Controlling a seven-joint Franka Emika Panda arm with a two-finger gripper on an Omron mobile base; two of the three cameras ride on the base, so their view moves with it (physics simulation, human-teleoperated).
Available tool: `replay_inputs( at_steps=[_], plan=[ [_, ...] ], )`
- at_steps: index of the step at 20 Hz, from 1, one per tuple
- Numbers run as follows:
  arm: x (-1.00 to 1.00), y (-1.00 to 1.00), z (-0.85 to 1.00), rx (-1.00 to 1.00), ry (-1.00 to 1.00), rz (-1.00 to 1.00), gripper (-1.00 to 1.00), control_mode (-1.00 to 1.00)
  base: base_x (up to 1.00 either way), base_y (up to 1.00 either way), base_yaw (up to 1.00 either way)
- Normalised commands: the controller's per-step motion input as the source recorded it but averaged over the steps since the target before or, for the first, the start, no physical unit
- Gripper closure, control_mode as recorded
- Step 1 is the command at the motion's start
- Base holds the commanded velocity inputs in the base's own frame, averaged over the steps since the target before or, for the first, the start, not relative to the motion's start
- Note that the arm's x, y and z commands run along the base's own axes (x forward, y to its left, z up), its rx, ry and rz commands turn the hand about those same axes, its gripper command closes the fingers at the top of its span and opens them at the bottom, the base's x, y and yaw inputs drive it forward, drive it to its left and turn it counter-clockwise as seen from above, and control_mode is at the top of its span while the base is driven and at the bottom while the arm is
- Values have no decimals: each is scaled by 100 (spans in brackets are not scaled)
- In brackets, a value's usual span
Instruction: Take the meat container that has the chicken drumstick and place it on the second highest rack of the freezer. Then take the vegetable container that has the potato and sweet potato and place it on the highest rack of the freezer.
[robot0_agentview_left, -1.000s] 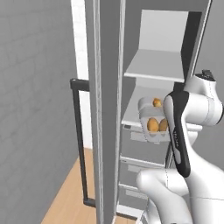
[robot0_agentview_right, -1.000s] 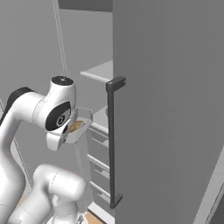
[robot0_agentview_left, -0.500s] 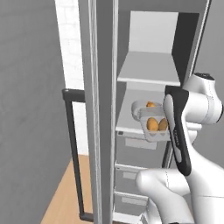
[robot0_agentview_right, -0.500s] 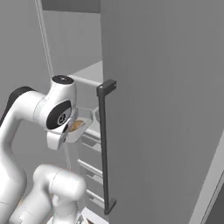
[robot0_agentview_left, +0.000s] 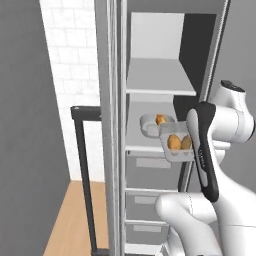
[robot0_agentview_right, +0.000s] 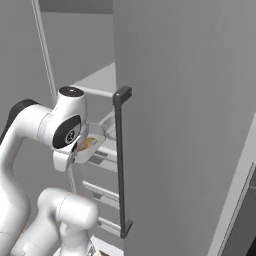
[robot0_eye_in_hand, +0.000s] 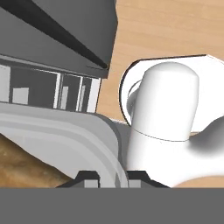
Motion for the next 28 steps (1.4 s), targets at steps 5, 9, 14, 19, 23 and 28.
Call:
replay_inputs(
  at_steps=[5, 9, 14, 19, 23, 28],
  plan=[
    [0, 0, 0, 0, 0, 0, 100, 100, 21, 96, -37],
    [0, 0, 0, 0, 0, 0, 100, 100, 5, 19, -8],
    [0, 0, 0, 0, 0, 0, 100, -100, 0, 0, 0],
    [0, 7, 70, 0, -18, 0, 100, -100, 0, 0, 0],
    [0, 17, 86, 0, -18, 0, 100, -100, 0, 0, 0],
    [0, 10, 56, 0, -18, -1, 100, -100, 0, 0, 0]
  ],
)
